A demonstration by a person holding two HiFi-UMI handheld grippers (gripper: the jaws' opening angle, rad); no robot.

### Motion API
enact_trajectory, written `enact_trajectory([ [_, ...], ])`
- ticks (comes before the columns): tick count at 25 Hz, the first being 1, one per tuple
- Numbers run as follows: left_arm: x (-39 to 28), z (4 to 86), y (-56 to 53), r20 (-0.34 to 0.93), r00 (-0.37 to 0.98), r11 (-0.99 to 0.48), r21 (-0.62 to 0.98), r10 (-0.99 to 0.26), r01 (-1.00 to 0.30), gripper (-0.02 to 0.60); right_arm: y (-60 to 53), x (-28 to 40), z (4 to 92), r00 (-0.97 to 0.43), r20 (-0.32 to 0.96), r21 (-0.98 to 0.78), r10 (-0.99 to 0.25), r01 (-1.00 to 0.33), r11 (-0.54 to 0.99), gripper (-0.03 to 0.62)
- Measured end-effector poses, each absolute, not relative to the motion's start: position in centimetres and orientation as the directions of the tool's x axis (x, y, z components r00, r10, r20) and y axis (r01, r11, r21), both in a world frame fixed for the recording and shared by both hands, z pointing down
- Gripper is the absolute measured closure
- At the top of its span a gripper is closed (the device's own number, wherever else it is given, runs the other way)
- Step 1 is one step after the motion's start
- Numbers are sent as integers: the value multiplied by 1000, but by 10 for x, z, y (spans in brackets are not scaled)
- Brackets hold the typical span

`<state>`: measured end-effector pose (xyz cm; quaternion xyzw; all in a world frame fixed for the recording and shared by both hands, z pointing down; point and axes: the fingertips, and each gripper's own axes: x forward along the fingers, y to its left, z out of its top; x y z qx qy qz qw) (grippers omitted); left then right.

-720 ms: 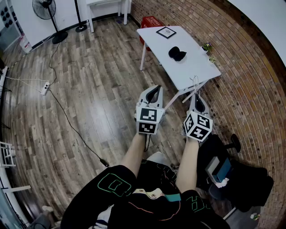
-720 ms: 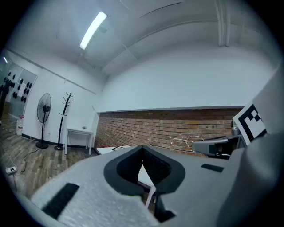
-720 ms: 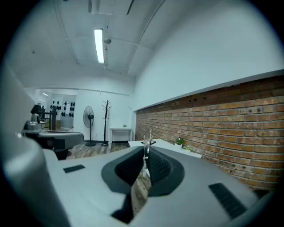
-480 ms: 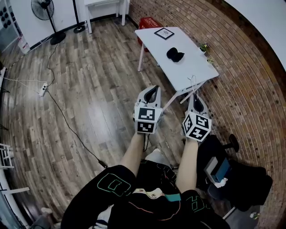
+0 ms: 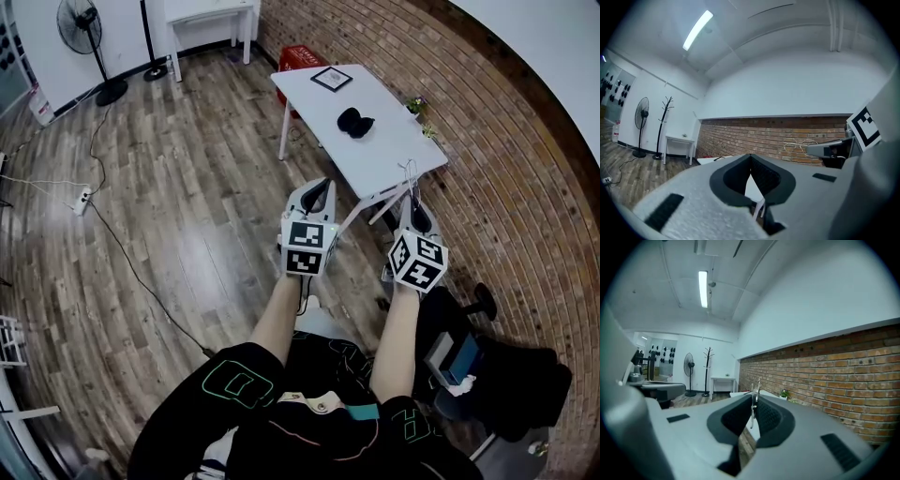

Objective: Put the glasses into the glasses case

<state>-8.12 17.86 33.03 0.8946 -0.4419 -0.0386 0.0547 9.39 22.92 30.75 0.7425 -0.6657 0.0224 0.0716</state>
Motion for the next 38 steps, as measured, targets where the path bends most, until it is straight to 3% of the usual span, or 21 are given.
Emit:
enact_trajectory([
  [21, -69, 299, 63, -106, 574, -582, 94, -812, -807, 583, 107, 124, 294, 70, 79, 81, -994, -995, -64, 576],
  [38, 33, 428, -82, 239, 604, -589, 141, -760, -796, 583, -43, 227, 411, 89, 316, -56, -945, -992, -112, 576],
])
